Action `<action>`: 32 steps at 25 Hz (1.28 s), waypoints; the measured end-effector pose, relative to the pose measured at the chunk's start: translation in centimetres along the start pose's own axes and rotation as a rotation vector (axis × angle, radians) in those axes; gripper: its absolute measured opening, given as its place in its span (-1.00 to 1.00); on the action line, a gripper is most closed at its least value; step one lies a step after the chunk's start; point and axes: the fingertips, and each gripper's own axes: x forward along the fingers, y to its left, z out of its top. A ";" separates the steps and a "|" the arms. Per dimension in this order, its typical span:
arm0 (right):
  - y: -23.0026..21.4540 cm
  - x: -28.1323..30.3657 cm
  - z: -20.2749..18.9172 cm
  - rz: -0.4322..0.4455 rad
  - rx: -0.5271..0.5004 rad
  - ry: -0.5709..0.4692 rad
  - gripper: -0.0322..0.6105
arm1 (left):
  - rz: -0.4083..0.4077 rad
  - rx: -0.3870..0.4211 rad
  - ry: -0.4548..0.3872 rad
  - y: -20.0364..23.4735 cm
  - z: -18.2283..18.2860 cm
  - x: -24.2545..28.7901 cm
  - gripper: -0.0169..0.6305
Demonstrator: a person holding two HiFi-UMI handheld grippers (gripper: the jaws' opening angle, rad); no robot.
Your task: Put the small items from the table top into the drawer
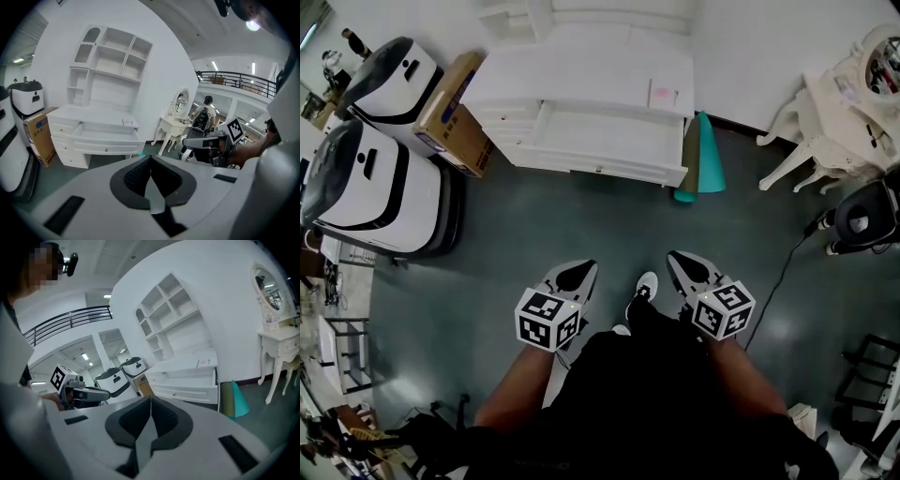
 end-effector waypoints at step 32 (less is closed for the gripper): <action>-16.7 7.6 10.3 -0.026 0.067 -0.041 -0.81 | 0.025 0.030 0.009 5.8 13.0 15.0 -0.91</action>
